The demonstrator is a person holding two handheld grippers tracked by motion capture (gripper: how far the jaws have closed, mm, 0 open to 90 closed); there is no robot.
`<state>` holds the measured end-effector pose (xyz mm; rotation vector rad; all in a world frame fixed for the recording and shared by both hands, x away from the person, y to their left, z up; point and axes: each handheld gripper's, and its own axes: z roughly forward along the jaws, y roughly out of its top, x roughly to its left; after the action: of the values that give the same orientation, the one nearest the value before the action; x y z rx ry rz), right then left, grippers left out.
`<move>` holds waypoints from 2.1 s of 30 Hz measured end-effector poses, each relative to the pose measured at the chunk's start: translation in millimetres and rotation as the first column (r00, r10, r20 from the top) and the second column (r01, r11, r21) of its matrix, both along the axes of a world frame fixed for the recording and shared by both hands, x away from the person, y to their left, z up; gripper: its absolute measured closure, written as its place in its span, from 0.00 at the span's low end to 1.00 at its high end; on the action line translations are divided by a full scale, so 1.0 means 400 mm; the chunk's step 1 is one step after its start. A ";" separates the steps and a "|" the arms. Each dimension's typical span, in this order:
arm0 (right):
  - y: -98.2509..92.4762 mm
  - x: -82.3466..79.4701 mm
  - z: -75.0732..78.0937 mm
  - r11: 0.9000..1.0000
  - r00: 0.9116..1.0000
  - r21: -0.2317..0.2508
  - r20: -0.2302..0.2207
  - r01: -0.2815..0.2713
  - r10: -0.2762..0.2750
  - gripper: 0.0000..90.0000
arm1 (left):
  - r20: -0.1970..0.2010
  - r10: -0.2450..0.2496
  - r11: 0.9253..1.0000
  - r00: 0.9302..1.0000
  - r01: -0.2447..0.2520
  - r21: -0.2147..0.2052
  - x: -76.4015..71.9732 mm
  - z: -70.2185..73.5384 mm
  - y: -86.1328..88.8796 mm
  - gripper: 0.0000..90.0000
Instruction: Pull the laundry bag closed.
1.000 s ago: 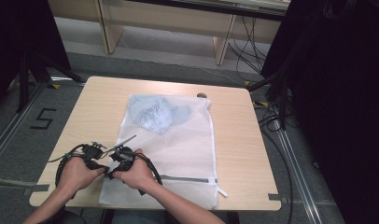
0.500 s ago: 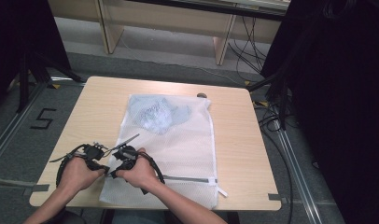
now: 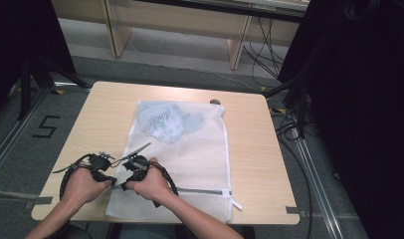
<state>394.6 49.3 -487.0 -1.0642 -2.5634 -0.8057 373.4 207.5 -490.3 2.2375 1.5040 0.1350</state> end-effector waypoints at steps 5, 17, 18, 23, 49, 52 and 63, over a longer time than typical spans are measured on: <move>-0.003 0.006 0.000 1.000 1.000 0.007 0.010 -0.009 0.009 0.97 | 0.001 -0.002 1.000 1.000 0.002 0.001 0.000 0.000 0.000 1.00; -0.003 0.006 0.008 0.999 1.000 -0.036 -0.007 0.018 -0.018 0.97 | -0.002 0.001 1.000 1.000 -0.001 0.007 0.000 0.001 -0.002 1.00; -0.003 0.005 0.009 0.999 0.999 -0.044 -0.016 0.031 -0.032 0.97 | -0.002 0.000 1.000 1.000 0.000 0.005 0.000 0.000 -0.002 1.00; -0.005 0.006 0.011 0.997 0.998 -0.058 -0.031 0.047 -0.048 0.97 | 0.000 0.001 1.000 1.000 -0.001 0.005 0.000 0.001 -0.002 1.00; -0.023 0.003 0.017 0.995 0.998 -0.080 -0.019 0.056 -0.058 0.97 | 0.003 -0.005 1.000 1.000 0.005 0.003 -0.001 0.000 0.000 1.00; -0.025 -0.001 0.022 0.993 0.996 -0.093 -0.034 0.074 -0.077 0.97 | 0.002 -0.008 1.000 1.000 0.008 0.008 -0.001 0.001 0.000 1.00; -0.038 0.007 0.023 0.995 0.998 -0.087 -0.026 0.053 -0.056 0.97 | 0.013 -0.049 0.998 0.999 0.048 0.037 0.004 0.004 0.005 1.00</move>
<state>397.2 34.3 -477.7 -1.1668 -2.5763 -0.6933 375.1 209.3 -488.9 2.2948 1.4496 0.1644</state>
